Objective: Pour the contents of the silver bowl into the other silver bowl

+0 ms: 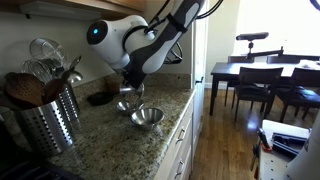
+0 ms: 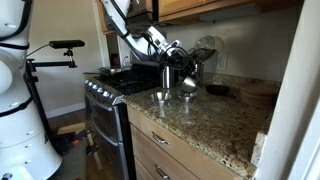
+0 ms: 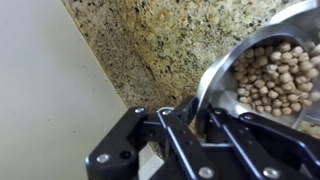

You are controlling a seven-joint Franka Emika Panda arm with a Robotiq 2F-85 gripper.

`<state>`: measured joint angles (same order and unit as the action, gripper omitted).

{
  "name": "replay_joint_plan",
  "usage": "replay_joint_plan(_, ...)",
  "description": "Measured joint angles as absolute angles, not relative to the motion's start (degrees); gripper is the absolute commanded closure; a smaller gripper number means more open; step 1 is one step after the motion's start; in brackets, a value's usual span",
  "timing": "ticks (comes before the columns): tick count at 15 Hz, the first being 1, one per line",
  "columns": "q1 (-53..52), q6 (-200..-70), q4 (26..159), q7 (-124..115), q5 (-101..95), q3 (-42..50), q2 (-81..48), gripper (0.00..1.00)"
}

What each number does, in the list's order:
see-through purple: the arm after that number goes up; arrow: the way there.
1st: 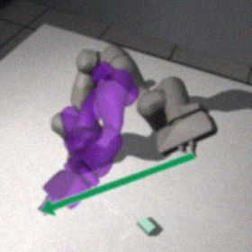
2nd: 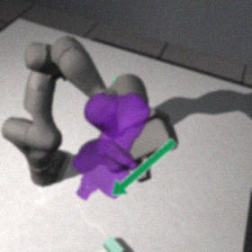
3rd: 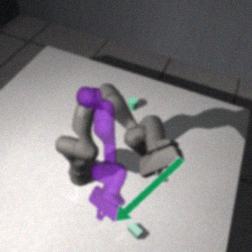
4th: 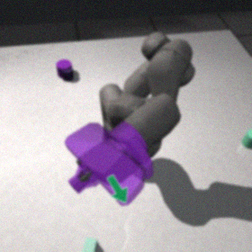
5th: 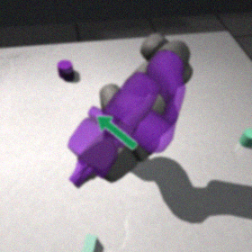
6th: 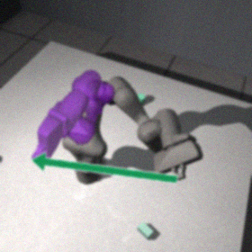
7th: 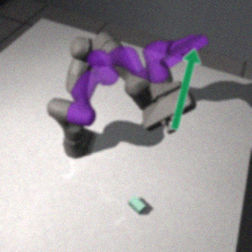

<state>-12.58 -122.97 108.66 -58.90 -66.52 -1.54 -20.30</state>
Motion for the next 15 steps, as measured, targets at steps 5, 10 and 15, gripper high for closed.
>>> replay_joint_plan(5,-12.7,-119.6,108.6,-61.8,-70.9,-2.7,-20.5,0.93)
replay_joint_plan(10,-12.7,-116.8,108.6,-63.6,-73.2,-3.7,-20.7,0.93)
replay_joint_plan(15,-12.7,-114.2,108.3,-65.8,-75.7,-4.8,-21.7,0.93)
